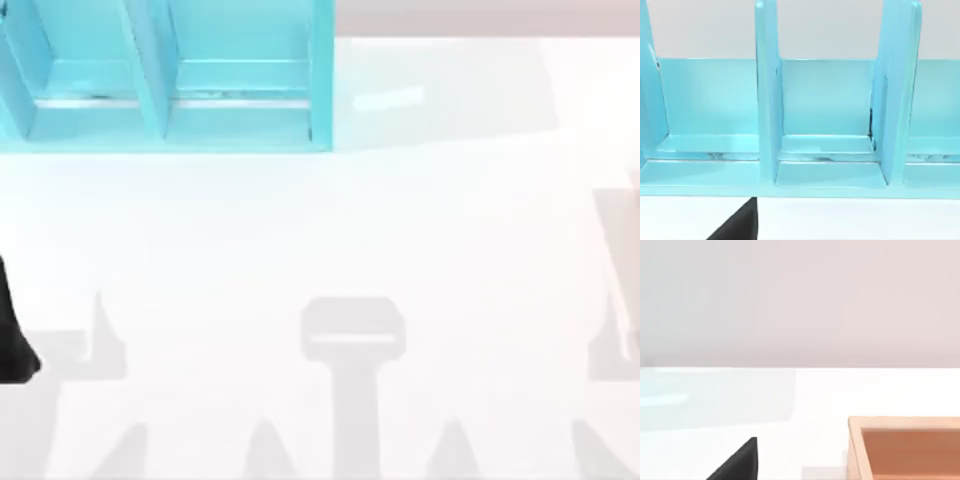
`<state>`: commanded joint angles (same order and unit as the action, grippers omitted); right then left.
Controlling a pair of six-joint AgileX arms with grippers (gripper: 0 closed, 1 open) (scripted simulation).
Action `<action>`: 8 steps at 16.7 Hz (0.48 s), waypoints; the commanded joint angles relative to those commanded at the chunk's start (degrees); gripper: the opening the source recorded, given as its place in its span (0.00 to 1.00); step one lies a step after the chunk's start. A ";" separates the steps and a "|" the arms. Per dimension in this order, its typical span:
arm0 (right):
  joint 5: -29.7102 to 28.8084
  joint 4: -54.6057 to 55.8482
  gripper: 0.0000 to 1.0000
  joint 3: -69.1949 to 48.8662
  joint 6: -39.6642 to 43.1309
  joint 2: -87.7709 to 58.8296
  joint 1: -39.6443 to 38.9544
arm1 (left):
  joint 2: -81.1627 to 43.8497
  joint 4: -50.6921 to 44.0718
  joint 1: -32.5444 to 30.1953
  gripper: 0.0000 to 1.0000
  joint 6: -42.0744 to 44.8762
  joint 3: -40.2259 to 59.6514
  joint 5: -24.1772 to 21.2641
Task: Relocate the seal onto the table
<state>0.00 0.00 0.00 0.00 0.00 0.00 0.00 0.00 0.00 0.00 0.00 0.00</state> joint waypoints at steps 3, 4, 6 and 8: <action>0.01 -0.65 1.00 -0.65 0.26 -0.65 0.26 | 0.00 0.00 0.00 1.00 0.00 0.00 0.00; 0.01 -1.86 1.00 -1.87 0.75 -1.88 0.75 | 0.00 0.00 0.00 1.00 0.00 0.00 0.00; 0.02 -5.92 1.00 -6.05 2.34 -6.16 2.37 | 0.00 0.00 0.00 1.00 0.00 0.00 0.00; 0.04 -11.78 1.00 -12.24 4.60 -12.81 4.67 | 0.00 0.00 0.00 1.00 0.00 0.00 0.00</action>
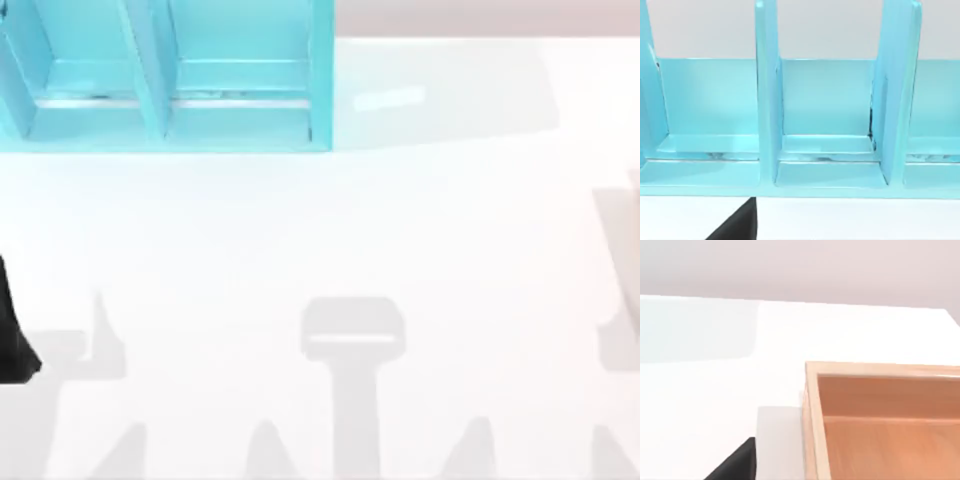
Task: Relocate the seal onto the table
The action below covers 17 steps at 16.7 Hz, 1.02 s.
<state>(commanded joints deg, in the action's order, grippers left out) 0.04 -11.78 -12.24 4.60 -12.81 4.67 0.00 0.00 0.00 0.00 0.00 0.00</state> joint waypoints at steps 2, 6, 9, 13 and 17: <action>0.02 -7.23 1.00 -7.78 2.74 -8.75 2.78 | 0.00 0.00 0.00 1.00 0.00 0.00 0.00; 0.05 -23.88 1.00 -25.94 9.05 -30.54 9.22 | 0.00 0.00 0.00 1.00 0.00 0.00 0.00; 0.08 -36.54 1.00 -39.69 13.85 -47.86 14.13 | 0.00 0.00 0.00 1.00 0.00 0.00 0.00; 0.10 -51.33 1.00 -55.79 19.41 -67.44 19.84 | 0.00 0.00 0.00 1.00 0.00 0.00 0.00; 0.10 -61.13 1.00 -66.35 23.14 -79.84 23.68 | 0.00 0.00 0.00 1.00 0.00 0.00 0.00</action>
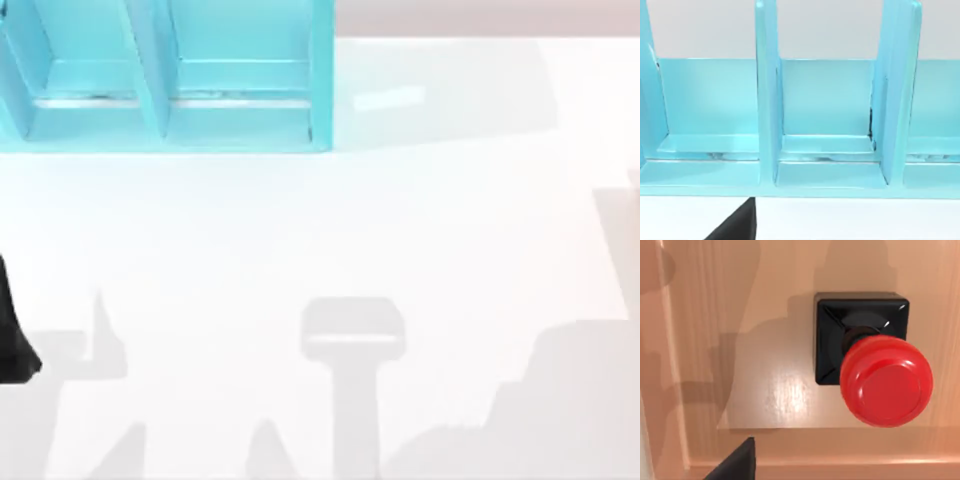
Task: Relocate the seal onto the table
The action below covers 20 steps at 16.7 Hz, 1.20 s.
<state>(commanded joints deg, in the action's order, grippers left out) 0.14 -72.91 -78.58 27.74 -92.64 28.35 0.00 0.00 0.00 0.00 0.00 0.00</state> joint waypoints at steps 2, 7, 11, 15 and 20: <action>0.00 -2.37 1.00 -2.48 0.91 -2.82 0.94 | 0.00 0.00 0.00 1.00 0.00 0.00 0.00; -0.01 -2.63 1.00 -2.73 1.00 -3.12 0.82 | 0.00 0.00 0.00 1.00 0.00 0.00 0.00; 0.00 1.50 1.00 1.12 0.80 -3.98 0.86 | 0.00 0.00 0.00 1.00 0.00 0.00 0.00; -0.01 13.42 1.00 9.59 0.72 -6.15 0.80 | 0.00 0.00 0.00 1.00 0.00 0.00 0.00; -0.01 19.82 1.00 15.21 0.71 -7.79 0.82 | 0.00 0.00 0.00 1.00 0.00 0.00 0.00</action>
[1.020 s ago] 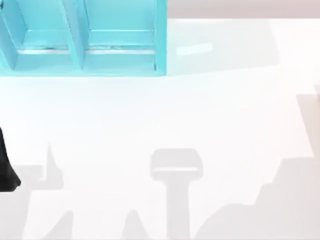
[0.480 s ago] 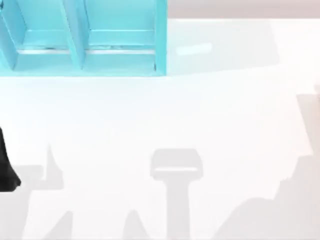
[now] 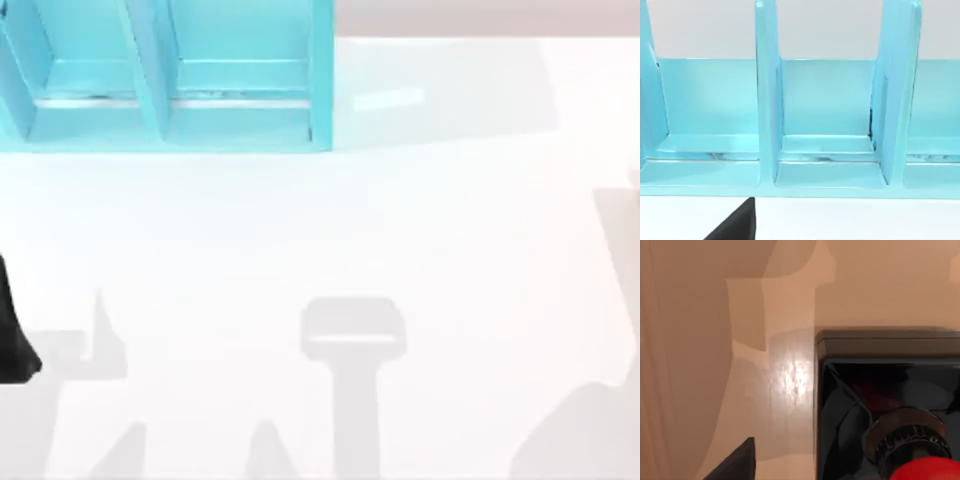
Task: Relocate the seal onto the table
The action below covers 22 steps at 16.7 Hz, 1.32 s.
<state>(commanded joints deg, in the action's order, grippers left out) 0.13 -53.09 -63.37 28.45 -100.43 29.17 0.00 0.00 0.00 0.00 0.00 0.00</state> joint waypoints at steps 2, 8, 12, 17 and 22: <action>0.00 0.00 1.00 0.00 0.00 0.00 0.00 | 0.00 0.00 0.00 1.00 0.00 0.00 0.00; 0.00 0.00 0.62 0.00 0.00 0.00 0.00 | 0.00 0.00 0.00 1.00 0.00 0.00 0.00; 0.00 0.00 0.32 0.00 0.00 0.00 0.00 | 0.00 0.00 0.00 1.00 0.00 0.00 0.00; 0.00 0.00 0.00 0.00 0.00 0.00 0.00 | 0.00 0.00 0.00 1.00 0.00 0.00 0.00; 0.00 0.00 0.00 0.00 0.00 0.00 0.00 | 0.00 0.00 0.00 1.00 0.00 0.00 0.00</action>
<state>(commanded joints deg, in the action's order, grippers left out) 0.13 -53.09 -63.37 28.45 -100.43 29.17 0.00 0.00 0.00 0.00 0.00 0.00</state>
